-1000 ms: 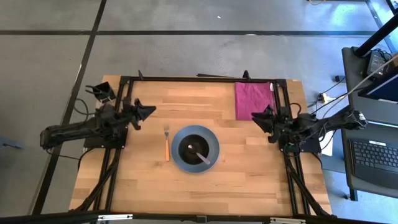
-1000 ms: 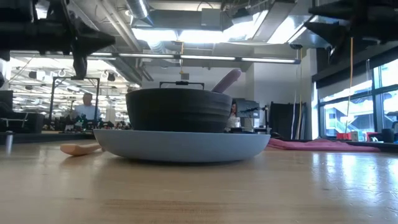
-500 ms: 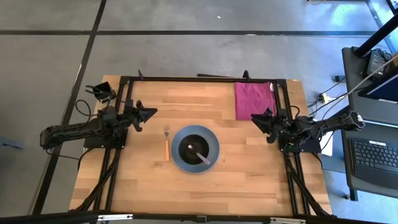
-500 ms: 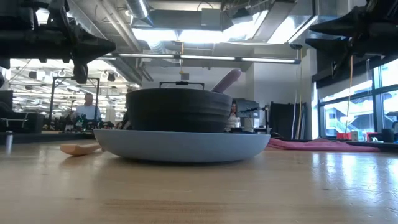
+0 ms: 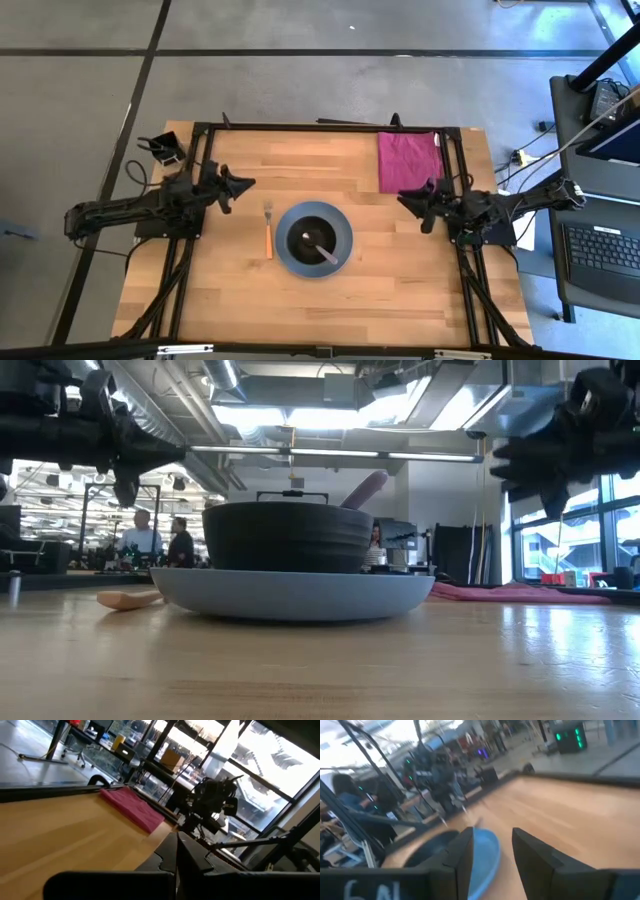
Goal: Set table place
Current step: Return to Home Position
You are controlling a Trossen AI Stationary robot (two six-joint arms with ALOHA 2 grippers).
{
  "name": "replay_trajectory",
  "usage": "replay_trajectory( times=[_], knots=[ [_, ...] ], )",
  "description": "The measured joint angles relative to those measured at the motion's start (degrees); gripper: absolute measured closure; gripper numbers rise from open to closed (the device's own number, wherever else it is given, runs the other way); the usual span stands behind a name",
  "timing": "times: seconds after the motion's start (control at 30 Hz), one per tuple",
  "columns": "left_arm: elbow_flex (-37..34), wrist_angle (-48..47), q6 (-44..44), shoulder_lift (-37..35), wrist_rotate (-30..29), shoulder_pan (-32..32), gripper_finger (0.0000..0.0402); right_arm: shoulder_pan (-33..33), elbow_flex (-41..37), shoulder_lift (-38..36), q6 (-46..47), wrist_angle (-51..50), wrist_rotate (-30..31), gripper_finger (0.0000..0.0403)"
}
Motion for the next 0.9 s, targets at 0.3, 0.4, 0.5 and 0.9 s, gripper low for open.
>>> replay_trajectory(
  times=[0.3,0.4,0.5,0.9],
  knots=[
    [0.04,-5.13,0.02,0.03,0.00,-0.02,0.0382,0.00,0.00,0.22,4.33,-8.31,-0.09,0.0266],
    [0.04,-4.94,0.04,0.04,-0.04,0.00,0.0374,0.00,0.00,0.20,3.19,-8.27,-0.25,0.0266],
    [0.04,-4.96,0.04,0.04,-0.04,-0.02,0.0368,0.00,0.01,0.20,1.92,-8.28,-0.36,0.0266],
    [-0.01,-4.98,0.04,-1.39,-0.04,-0.02,0.0348,0.09,0.02,-2.48,1.99,-8.27,-0.41,0.0266]
  ],
)
